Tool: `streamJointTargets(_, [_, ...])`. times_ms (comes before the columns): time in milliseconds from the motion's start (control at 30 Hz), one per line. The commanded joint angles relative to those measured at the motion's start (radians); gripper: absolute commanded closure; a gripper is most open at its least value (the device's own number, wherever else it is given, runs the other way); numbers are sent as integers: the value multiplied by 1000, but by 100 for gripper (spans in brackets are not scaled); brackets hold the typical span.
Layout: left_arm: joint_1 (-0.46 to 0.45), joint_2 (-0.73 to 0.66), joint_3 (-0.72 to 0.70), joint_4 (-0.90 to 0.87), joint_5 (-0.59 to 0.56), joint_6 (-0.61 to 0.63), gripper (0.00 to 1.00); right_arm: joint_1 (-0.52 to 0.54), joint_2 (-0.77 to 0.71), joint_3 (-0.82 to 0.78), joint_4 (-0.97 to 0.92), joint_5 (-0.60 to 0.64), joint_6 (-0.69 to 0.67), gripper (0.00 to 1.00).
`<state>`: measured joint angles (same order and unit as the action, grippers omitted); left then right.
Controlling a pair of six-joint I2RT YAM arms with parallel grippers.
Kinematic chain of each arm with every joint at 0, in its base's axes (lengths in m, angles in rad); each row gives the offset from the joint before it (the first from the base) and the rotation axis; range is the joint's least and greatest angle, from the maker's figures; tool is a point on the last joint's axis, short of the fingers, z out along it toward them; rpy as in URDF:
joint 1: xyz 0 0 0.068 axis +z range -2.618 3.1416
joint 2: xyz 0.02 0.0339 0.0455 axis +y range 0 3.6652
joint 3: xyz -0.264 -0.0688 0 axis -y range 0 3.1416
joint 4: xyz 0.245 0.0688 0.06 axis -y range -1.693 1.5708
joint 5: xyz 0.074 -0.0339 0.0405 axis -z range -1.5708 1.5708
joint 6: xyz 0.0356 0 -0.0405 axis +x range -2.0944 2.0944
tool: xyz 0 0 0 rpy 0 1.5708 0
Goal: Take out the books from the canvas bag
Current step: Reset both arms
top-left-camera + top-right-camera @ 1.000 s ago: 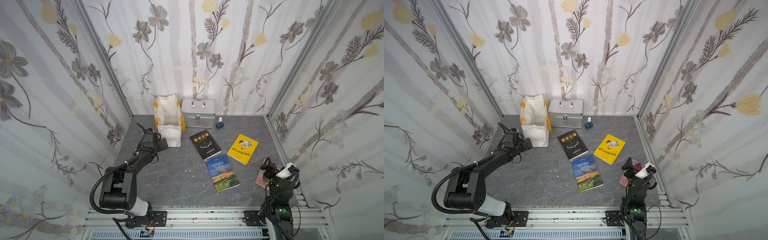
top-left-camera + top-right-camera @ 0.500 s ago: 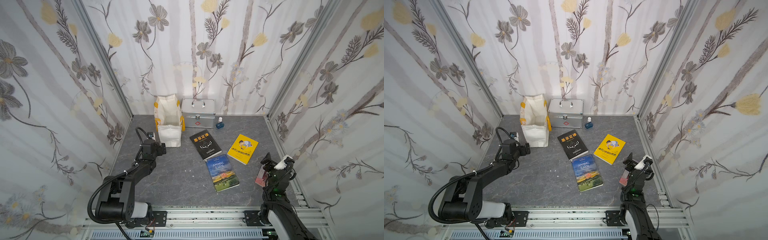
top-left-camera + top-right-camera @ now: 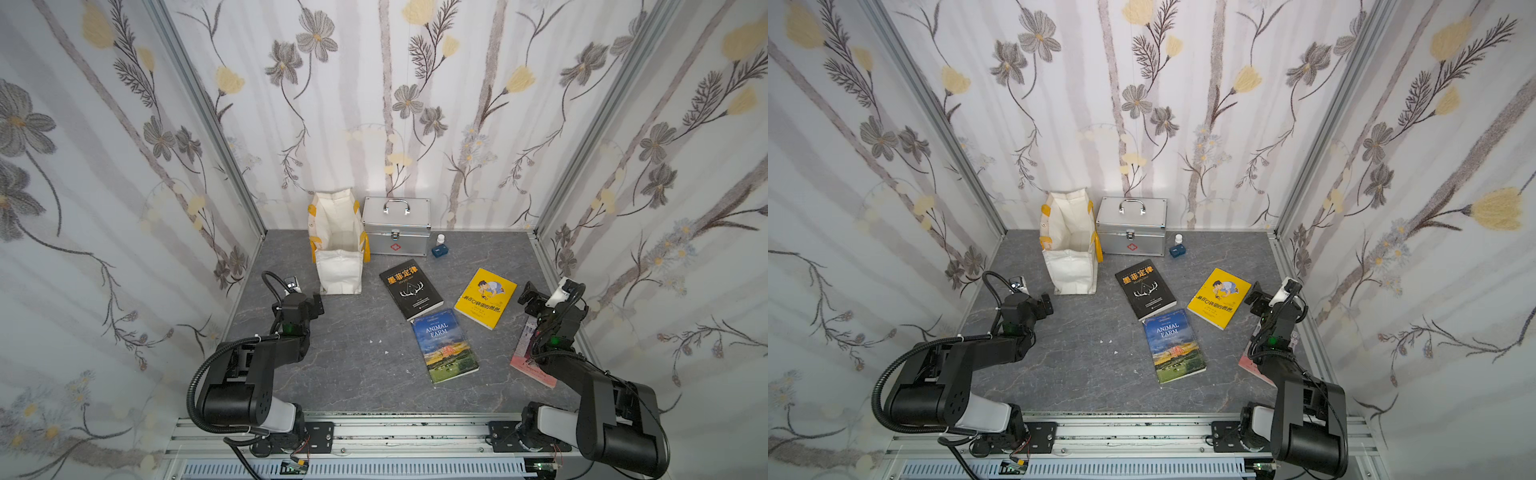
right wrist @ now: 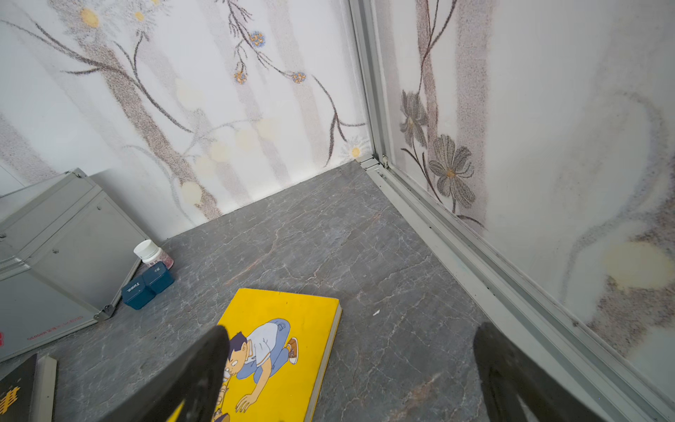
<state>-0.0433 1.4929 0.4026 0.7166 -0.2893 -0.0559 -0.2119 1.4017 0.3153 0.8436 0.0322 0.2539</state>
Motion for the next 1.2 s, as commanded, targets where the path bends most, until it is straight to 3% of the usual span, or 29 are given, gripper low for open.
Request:
streamJointTargets(0, [1,27,42,61,-26,-7,0,14,10,18,72,3,-36,0])
streamJointTargets(167, [1,29,42,62,-20,-4,0,59,2,14,72,70,-62,0])
streamJointTargets(600, [-15,36,29,97,-3,24,0,121,38,62,27,77,-139,0])
streamJointTargets(733, [-23,84,-49,280,62,59,0,129,31,53,40,89,-143,0])
streamJointTargets(767, [-40,98,-65,339,40,78,0,129,28,47,46,82,-143,0])
streamJointTargets(933, [-33,90,-51,296,63,72,0,134,22,34,67,-11,-179,0])
streamJointTargets(1167, [-31,86,-49,282,66,70,0,133,18,35,55,-32,-197,0])
